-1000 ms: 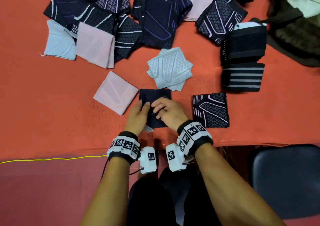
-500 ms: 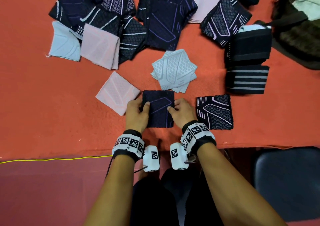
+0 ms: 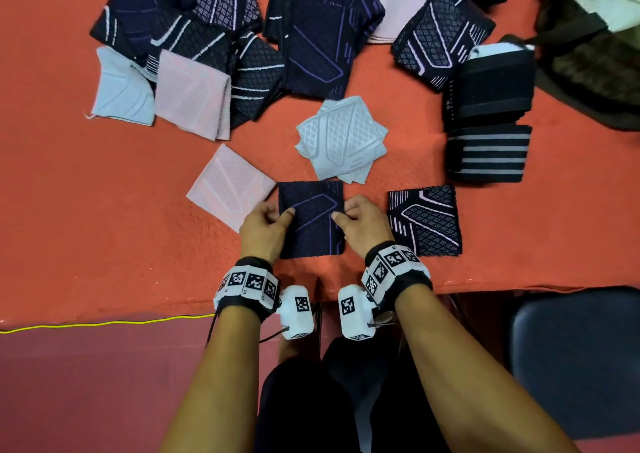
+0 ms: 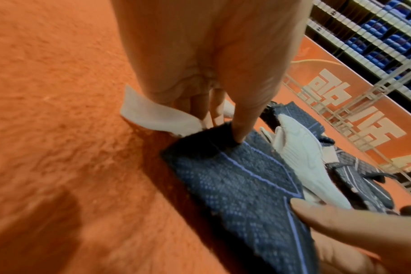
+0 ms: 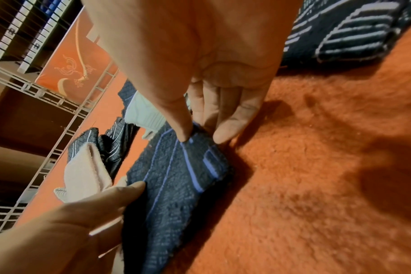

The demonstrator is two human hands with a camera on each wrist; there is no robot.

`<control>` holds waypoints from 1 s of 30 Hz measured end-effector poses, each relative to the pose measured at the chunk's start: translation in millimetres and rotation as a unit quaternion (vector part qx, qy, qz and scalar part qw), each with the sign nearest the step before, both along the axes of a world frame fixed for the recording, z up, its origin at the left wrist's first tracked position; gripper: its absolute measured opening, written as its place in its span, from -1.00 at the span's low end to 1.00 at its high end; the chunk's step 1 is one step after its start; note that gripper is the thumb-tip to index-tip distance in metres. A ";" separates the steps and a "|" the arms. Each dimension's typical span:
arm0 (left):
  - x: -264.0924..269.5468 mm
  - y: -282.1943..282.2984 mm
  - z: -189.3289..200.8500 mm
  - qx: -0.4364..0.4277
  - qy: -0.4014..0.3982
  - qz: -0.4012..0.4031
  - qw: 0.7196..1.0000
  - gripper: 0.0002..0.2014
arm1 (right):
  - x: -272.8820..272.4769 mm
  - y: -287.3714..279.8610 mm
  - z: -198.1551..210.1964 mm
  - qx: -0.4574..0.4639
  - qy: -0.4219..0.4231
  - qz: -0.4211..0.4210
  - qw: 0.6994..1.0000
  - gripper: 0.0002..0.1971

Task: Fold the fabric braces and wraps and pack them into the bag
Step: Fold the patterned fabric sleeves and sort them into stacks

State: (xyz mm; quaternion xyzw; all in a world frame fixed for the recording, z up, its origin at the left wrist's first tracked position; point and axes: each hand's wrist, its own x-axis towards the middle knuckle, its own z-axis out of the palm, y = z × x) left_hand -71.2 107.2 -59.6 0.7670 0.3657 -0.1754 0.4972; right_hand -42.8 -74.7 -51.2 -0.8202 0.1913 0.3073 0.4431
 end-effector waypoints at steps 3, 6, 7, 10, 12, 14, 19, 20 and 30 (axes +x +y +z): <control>-1.1 -0.3 0.2 -0.025 0.021 0.012 0.999 -0.66 | -0.8 -1.2 -0.8 0.007 0.003 -0.002 1.000 -0.76; 0.0 -7.1 6.6 -0.069 0.013 0.017 0.997 -0.68 | 0.7 -3.8 -0.7 0.010 -0.006 -0.008 1.000 -0.76; -0.7 -11.5 9.4 -0.096 0.007 0.019 0.995 -0.74 | 1.3 -5.4 -0.2 0.011 -0.010 -0.014 1.000 -0.78; -3.1 -29.3 19.2 -0.226 0.010 0.052 0.973 -0.85 | 4.7 -12.6 0.3 0.017 -0.017 -0.032 0.999 -0.87; -4.5 -37.2 19.5 -0.264 0.013 0.071 0.962 -0.72 | 6.7 -20.2 1.7 0.034 -0.019 -0.032 0.999 -0.92; -6.2 -43.3 18.1 -0.264 0.005 0.063 0.963 -0.70 | 8.5 -31.0 4.5 0.048 -0.030 -0.029 0.998 -0.92; -1.7 -62.3 22.9 -0.282 -0.019 0.054 0.958 -0.84 | 9.7 -60.8 9.9 0.030 -0.059 -0.031 0.997 -0.94; 1.4 -66.1 22.7 -0.269 -0.015 0.054 0.961 -0.88 | 9.8 -65.5 11.3 0.027 -0.061 -0.031 0.997 -0.98; 13.6 -112.6 23.9 -0.262 0.004 -0.008 0.965 -0.70 | 5.5 -124.1 19.3 0.019 -0.062 -0.109 0.992 -0.87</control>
